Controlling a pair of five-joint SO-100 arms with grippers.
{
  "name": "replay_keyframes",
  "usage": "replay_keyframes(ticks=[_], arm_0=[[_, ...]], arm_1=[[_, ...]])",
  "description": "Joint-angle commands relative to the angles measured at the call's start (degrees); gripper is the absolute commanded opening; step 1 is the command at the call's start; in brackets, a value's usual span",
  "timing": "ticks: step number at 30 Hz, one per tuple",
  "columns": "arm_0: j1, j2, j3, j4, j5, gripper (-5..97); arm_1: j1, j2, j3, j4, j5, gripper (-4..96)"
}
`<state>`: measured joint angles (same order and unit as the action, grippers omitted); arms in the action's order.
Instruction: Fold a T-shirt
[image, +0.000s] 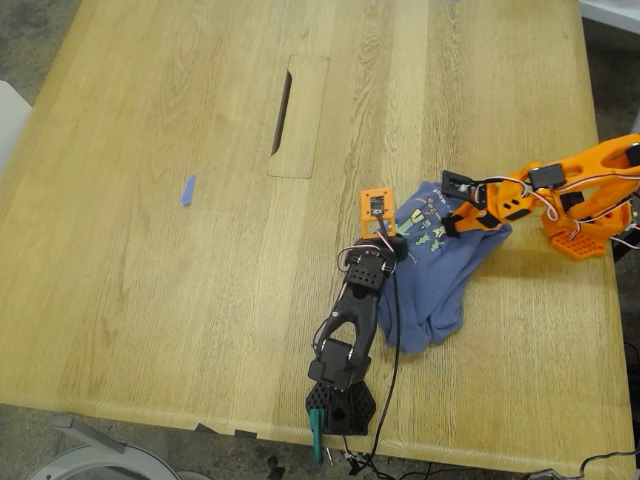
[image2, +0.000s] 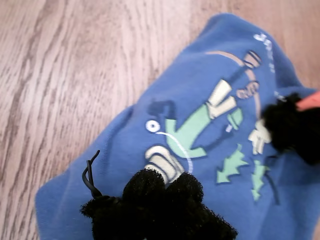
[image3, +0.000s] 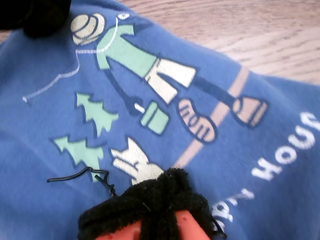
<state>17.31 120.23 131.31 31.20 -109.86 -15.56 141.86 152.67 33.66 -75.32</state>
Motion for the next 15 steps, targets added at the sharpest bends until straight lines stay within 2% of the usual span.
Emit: replay_keyframes(ticks=[1,9,15], arm_0=[[-2.2,-0.4,-0.5,-2.1,-0.4,0],[-3.3,-6.5,-1.0,-6.0,-1.5,0],[-8.8,-6.9,-0.2,-6.6,-1.6,0]], arm_1=[[0.9,6.2,1.8,3.6,0.5,0.1],[1.9,19.3,6.9,12.7,0.8,0.1],[4.0,26.5,7.8,19.2,0.7,0.1]])
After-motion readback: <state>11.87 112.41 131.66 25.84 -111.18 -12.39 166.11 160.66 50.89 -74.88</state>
